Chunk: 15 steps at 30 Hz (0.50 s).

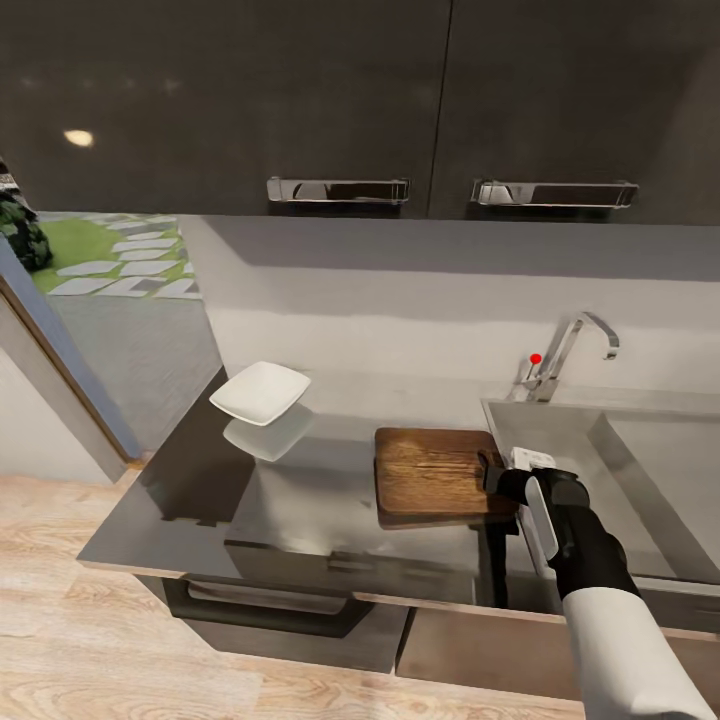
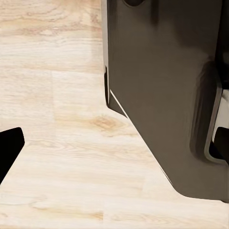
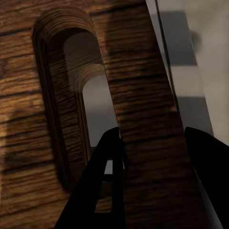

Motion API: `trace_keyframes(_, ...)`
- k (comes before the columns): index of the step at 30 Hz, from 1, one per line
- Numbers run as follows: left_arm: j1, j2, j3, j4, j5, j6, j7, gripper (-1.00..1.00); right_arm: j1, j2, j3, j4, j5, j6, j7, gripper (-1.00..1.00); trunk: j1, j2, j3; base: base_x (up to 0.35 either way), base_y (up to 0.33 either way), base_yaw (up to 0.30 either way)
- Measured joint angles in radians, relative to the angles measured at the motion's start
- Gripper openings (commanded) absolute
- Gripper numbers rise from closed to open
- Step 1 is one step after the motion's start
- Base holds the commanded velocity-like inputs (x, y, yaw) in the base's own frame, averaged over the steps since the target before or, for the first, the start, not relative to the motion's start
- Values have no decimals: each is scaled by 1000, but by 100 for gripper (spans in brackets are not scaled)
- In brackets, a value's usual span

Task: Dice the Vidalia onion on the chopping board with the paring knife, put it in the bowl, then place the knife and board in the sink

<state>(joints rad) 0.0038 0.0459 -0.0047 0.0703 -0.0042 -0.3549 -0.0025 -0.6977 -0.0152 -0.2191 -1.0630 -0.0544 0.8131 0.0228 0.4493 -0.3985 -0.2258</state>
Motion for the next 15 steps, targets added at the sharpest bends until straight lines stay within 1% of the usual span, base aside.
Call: trace_keyframes(15,0,0,-1,0,0,0,0,100,0,1,4,-3,7,12,-3,-100,0,0,0,0,0,0)
